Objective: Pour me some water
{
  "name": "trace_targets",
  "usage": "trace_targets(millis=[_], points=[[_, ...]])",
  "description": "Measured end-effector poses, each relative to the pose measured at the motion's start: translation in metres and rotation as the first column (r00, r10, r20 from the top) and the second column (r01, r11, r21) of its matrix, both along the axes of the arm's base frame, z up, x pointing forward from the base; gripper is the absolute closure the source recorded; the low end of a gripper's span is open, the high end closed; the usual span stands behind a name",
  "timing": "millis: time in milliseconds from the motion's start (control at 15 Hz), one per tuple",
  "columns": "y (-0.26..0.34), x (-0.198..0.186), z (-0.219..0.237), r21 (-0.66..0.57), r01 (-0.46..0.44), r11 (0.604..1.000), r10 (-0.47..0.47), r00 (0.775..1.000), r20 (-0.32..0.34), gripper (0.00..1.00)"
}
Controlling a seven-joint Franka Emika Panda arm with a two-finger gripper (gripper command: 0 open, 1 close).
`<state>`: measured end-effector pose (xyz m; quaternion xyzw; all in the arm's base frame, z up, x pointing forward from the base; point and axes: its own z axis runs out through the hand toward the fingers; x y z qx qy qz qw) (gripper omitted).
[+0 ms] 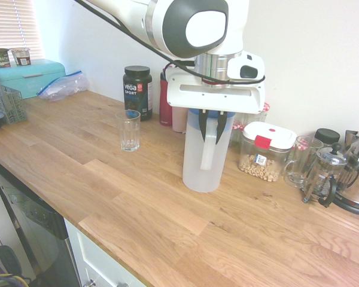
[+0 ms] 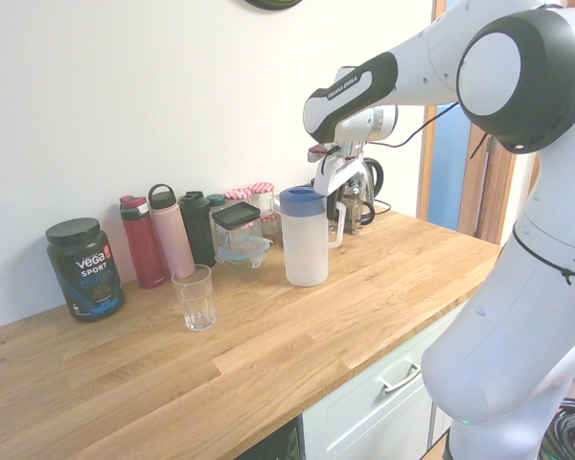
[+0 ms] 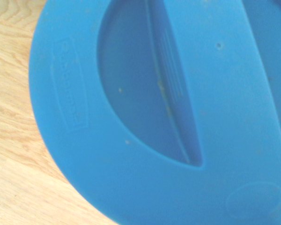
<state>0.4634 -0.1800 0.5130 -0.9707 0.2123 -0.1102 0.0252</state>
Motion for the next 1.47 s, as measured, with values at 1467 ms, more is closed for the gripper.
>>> trace_targets(millis=[1467], points=[[0.217,0.009,0.048,-0.127,-0.257,0.958,0.249,0.965,-0.075,1.00]])
